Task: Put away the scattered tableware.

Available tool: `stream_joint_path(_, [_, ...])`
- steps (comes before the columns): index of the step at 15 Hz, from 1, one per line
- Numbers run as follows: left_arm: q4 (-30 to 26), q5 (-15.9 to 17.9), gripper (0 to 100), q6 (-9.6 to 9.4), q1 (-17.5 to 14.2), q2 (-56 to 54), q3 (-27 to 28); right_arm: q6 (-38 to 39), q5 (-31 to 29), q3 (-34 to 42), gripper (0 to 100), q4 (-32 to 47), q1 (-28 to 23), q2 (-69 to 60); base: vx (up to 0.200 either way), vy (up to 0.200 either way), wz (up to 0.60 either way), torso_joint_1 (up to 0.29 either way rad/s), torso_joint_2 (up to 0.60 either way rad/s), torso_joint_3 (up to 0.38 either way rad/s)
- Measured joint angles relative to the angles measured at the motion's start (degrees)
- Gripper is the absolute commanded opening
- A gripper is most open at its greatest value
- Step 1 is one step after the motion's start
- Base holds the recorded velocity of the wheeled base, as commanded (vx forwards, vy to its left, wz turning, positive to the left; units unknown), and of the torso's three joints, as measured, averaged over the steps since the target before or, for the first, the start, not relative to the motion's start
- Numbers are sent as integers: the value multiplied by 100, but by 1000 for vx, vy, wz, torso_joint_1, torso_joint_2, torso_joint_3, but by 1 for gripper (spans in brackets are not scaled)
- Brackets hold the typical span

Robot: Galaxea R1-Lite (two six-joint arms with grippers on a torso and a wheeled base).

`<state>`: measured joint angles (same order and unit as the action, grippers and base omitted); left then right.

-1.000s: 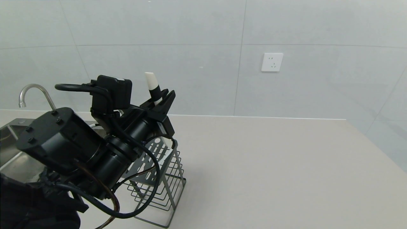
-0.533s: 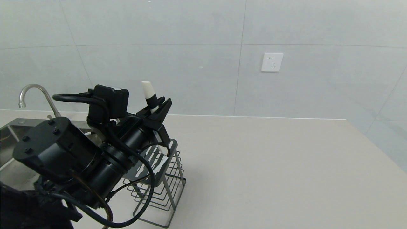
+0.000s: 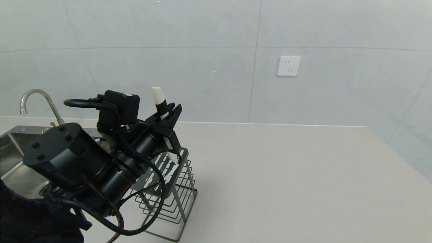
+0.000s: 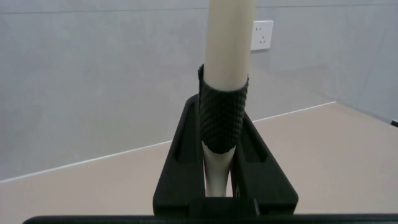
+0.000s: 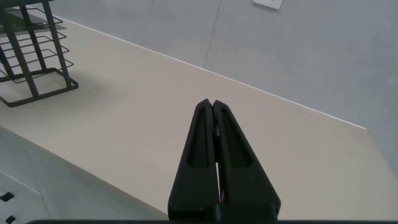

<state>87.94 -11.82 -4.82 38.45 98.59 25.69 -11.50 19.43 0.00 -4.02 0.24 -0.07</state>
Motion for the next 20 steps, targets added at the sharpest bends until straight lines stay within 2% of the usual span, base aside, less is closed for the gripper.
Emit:
stream_joint_path(6, [-6, 6, 0, -9, -50, 122, 239, 1, -2, 0, 0, 0, 0, 0, 0, 0, 0, 0, 0, 0])
stream_joint_path(20, [-6, -18, 0, -20, -39, 108, -260, 0, -2, 0, 0, 0, 0, 0, 0, 0, 0, 0, 0, 0])
